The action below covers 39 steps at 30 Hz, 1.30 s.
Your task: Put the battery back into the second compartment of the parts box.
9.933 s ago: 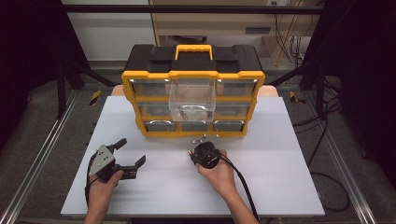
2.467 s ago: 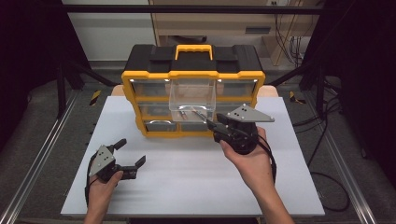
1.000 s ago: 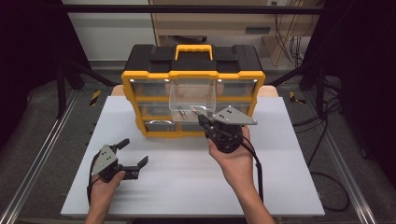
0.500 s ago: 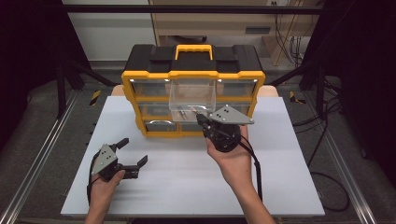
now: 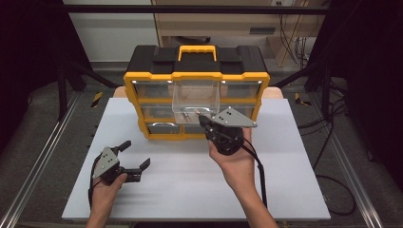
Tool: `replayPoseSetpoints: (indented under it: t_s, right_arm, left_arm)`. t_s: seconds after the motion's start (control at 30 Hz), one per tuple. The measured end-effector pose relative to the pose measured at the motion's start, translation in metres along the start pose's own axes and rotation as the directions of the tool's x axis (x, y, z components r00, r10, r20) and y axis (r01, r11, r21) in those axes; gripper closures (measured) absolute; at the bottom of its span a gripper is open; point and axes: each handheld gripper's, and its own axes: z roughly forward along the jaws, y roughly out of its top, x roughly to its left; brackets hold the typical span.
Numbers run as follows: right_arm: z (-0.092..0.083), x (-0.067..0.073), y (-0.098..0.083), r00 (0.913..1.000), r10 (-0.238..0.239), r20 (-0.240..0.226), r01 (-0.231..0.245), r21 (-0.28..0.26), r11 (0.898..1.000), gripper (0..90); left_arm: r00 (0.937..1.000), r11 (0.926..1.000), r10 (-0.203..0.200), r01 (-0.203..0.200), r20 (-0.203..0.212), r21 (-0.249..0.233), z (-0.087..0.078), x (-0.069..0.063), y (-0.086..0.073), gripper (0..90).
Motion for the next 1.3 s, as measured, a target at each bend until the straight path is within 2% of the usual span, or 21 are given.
replayPoseSetpoints:
  t_s: [0.1,0.3,0.7,1.3]
  right_arm:
    - [-0.0009,-0.0014,-0.0014,1.0000,0.003,0.004,-0.003,0.000,1.000,90.0]
    - [-0.0025,-0.0034,-0.0016,1.0000,0.002,0.007,-0.002,0.005,1.000,90.0]
    - [-0.0031,-0.0033,0.0006,1.0000,0.000,0.004,0.000,-0.014,1.000,90.0]
    - [-0.0034,-0.0055,0.0019,1.0000,-0.003,0.004,0.003,-0.011,1.000,90.0]
  left_arm:
    - [1.0000,1.0000,-0.006,0.006,0.005,-0.004,0.0024,-0.0006,0.0006,2.0]
    - [0.9998,0.9999,0.008,-0.008,0.018,0.010,0.0063,-0.0023,-0.0004,2.0]
    - [0.9999,0.9999,0.005,-0.005,0.012,0.009,0.0045,-0.0019,-0.0006,2.0]
    - [0.9999,1.0000,0.003,-0.003,0.011,0.008,0.0041,-0.0011,-0.0007,2.0]
